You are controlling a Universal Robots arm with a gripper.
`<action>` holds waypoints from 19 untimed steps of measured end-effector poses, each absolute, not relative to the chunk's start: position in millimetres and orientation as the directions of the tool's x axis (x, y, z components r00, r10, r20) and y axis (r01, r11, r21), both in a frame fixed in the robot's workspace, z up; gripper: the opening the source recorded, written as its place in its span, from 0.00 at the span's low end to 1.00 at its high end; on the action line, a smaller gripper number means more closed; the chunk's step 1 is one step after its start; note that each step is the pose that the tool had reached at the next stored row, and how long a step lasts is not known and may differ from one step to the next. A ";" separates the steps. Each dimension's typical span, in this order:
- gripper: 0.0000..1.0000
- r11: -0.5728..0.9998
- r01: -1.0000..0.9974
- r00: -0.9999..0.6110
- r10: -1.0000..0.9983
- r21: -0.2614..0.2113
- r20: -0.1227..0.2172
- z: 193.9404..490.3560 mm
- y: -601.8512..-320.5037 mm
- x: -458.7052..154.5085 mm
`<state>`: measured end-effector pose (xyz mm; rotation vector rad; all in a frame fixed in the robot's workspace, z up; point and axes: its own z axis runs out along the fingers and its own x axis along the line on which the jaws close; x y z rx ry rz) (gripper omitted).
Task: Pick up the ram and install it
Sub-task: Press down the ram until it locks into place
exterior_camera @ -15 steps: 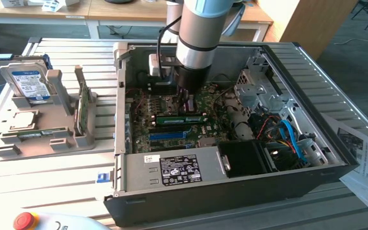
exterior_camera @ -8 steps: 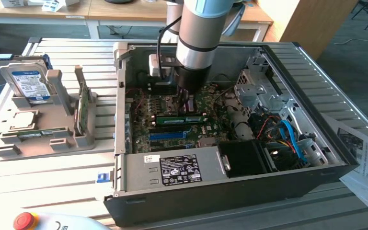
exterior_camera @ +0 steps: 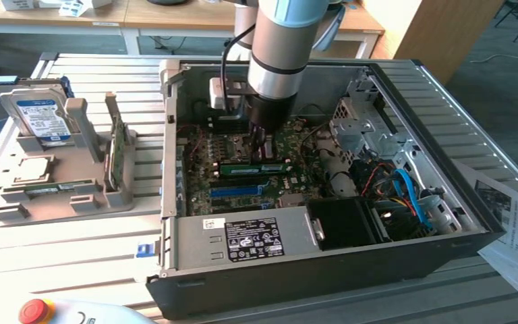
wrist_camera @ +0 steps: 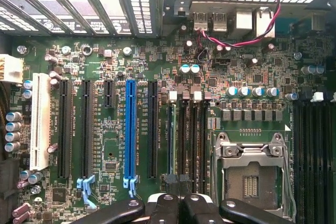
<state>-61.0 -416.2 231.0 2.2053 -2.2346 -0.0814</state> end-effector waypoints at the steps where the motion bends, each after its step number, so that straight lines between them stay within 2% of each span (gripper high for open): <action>1: 0.10 0.013 -0.999 -0.014 -0.999 0.037 -0.036 230.5 -416.1 -61.0; 19: 0.10 0.013 -0.999 -0.014 -0.999 0.038 -0.036 226.8 -416.2 -61.2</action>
